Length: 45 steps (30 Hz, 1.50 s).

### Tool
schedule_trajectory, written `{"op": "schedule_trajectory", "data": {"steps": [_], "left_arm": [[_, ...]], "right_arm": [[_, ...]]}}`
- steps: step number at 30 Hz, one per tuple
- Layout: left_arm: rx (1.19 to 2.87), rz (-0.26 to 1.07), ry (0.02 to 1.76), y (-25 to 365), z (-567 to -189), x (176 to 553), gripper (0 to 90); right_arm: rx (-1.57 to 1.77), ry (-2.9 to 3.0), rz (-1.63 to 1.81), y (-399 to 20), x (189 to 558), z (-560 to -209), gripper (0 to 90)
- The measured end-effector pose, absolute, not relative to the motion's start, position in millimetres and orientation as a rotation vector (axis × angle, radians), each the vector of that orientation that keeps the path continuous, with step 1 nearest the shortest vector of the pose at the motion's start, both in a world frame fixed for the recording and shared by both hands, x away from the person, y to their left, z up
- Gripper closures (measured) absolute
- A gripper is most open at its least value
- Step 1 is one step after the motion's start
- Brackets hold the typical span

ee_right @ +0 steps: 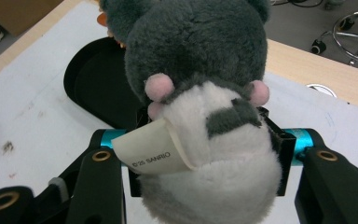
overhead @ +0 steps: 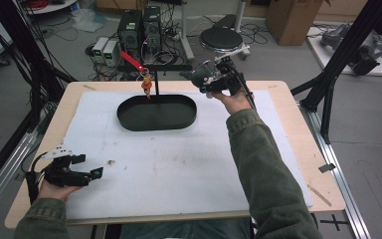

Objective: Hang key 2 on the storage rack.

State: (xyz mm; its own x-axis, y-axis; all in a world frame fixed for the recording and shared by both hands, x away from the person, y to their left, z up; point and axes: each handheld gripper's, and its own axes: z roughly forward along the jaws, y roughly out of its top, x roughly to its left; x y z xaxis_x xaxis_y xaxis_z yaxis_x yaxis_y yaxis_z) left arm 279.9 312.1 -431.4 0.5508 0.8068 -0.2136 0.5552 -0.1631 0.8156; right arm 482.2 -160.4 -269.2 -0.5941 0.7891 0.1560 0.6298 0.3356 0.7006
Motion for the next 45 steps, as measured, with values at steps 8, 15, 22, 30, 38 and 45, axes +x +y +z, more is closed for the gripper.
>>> {"op": "schedule_trajectory", "data": {"steps": [8, 15, 22, 30, 38, 45], "left_arm": [[1.839, 0.327, 1.125, 314, -431, 280, 3.1], [1.836, 0.326, 1.126, 314, -431, 280, 3.1], [1.836, 0.330, 1.126, 315, -431, 281, 3.1], [1.839, 0.330, 1.127, 315, -431, 281, 3.1], [1.837, 0.330, 1.126, 315, -431, 281, 3.1], [1.834, 0.333, 1.125, 315, -431, 281, 3.1]], "right_arm": [[1.287, 2.388, 1.125, -148, 487, -266, 47.9], [1.313, 2.373, 1.147, -144, 489, -266, 47.9], [1.298, 2.353, 1.178, -144, 487, -263, 47.9], [1.335, 2.355, 1.221, -138, 492, -266, 48.0], [1.374, 2.274, 1.208, -132, 499, -270, 48.0], [1.444, 2.199, 1.225, -137, 513, -280, 47.8]]}}
